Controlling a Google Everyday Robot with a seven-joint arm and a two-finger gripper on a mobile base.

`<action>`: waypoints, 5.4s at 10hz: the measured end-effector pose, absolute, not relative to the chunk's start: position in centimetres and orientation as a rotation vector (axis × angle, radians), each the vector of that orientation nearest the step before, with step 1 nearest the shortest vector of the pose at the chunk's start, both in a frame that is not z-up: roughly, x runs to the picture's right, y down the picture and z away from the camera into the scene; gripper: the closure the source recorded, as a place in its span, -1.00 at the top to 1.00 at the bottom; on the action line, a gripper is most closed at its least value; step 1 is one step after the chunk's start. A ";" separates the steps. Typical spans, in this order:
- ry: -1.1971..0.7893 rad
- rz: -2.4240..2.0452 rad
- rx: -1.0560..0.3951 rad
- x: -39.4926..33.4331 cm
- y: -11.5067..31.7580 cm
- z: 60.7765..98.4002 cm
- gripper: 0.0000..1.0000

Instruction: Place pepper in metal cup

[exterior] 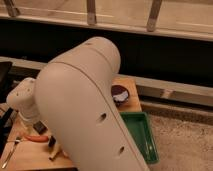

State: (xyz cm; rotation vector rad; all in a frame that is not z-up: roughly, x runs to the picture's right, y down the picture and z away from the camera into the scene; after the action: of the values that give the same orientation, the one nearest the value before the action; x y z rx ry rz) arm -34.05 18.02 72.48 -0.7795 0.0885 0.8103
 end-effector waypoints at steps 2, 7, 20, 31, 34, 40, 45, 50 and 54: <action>0.089 0.814 -0.778 -33.8 17.9 72.6 0.23; -0.079 0.844 -0.873 -35.7 18.5 73.8 0.23; 0.130 0.803 -0.932 -34.3 23.1 72.8 0.23; 0.202 0.804 -0.909 -33.0 23.0 74.6 0.23; 0.187 0.755 -0.903 -35.0 22.4 75.3 0.23; 0.242 0.702 -0.940 -34.6 24.5 75.8 0.23; 0.228 0.715 -0.945 -34.9 24.8 76.4 0.18; 0.177 0.683 -0.964 -38.1 24.9 77.5 -0.81; 0.174 0.673 -0.978 -38.2 25.5 77.2 -0.78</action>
State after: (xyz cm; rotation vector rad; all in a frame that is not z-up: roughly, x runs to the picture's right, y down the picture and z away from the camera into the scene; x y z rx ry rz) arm -38.15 25.49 77.22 -0.9783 0.1739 0.6725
